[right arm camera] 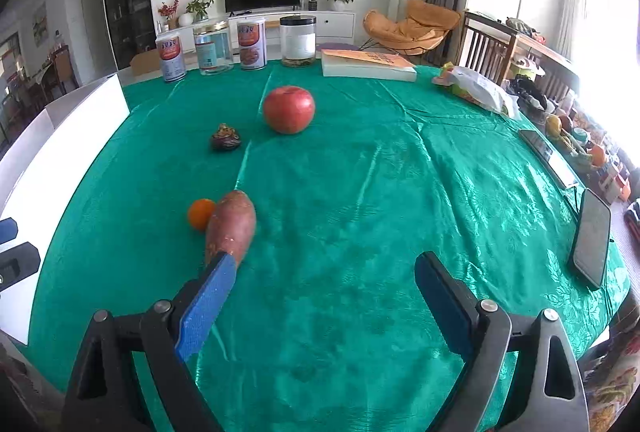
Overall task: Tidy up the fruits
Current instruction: 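Withdraw both grippers from the box back over the table, then reach the right gripper to the remaining sweet potato and close on it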
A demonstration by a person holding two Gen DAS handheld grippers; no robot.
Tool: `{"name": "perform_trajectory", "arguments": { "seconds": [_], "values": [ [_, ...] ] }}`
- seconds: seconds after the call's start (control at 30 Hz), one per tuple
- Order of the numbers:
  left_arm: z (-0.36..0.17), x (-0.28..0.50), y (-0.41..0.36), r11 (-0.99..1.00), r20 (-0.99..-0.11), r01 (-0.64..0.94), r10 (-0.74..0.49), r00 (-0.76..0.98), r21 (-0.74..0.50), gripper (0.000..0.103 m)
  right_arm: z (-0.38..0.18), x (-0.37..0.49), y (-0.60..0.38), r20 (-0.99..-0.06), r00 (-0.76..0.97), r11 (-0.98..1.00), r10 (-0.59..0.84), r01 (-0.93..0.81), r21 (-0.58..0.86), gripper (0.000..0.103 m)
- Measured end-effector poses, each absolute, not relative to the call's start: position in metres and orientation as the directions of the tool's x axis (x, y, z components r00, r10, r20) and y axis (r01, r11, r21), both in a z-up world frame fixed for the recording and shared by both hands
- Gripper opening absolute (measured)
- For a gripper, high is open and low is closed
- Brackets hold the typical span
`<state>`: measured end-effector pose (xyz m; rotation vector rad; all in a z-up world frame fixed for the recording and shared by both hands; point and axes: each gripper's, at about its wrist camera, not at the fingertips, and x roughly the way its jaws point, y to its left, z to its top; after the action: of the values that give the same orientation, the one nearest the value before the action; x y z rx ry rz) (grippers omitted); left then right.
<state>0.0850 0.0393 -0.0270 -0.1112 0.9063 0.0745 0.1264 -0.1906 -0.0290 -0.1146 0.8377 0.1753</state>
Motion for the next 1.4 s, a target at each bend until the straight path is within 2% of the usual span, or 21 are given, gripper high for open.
{"name": "perform_trajectory", "arguments": {
  "seconds": [0.27,0.47,0.7,0.93,1.0,1.1,1.13,1.23,1.33,1.4],
  "values": [
    [-0.065,0.106,0.022,0.996,-0.768,-0.092,0.059,0.637,0.001,0.094,-0.056,0.131,-0.198,-0.746,0.659,0.986,0.095,-0.163,-0.018,0.091],
    [-0.105,0.125,0.03,0.993,-0.794,-0.117,0.073,0.604,0.002,0.094,-0.08,0.128,-0.211,-0.749,0.651,0.988,0.123,-0.154,0.028,0.091],
    [-0.125,0.126,0.035,0.99,-0.798,-0.142,0.082,0.597,-0.005,0.095,-0.098,0.142,-0.228,-0.778,0.619,0.994,0.108,-0.083,0.072,0.091],
    [-0.126,0.13,0.034,0.991,-0.802,-0.132,0.072,0.594,-0.008,0.099,-0.098,0.139,-0.225,-0.775,0.625,0.995,0.094,-0.086,0.051,0.091],
    [-0.127,0.131,0.034,0.992,-0.803,-0.125,0.065,0.592,-0.012,0.099,-0.096,0.14,-0.226,-0.776,0.617,0.991,0.131,-0.09,0.095,0.091],
    [-0.127,0.131,0.034,0.992,-0.803,-0.125,0.066,0.592,-0.011,0.1,-0.08,0.145,-0.219,-0.754,0.603,0.965,0.261,-0.138,0.224,0.091],
    [-0.127,0.131,0.034,0.992,-0.803,-0.125,0.066,0.592,-0.011,0.1,-0.074,0.15,-0.211,-0.754,0.585,0.954,0.3,-0.172,0.246,0.09],
    [-0.127,0.132,0.035,0.992,-0.803,-0.125,0.066,0.592,-0.011,0.1,-0.061,0.174,-0.179,-0.775,0.471,0.906,0.421,-0.266,0.33,0.072],
    [-0.127,0.132,0.035,0.992,-0.803,-0.126,0.066,0.592,-0.011,0.1,-0.065,0.198,-0.145,-0.827,0.342,0.884,0.446,-0.312,0.347,0.07],
    [-0.127,0.132,0.035,0.992,-0.803,-0.126,0.066,0.592,-0.011,0.1,-0.071,0.208,-0.126,-0.869,0.313,0.901,0.383,-0.333,0.277,0.068]
  ]
}}
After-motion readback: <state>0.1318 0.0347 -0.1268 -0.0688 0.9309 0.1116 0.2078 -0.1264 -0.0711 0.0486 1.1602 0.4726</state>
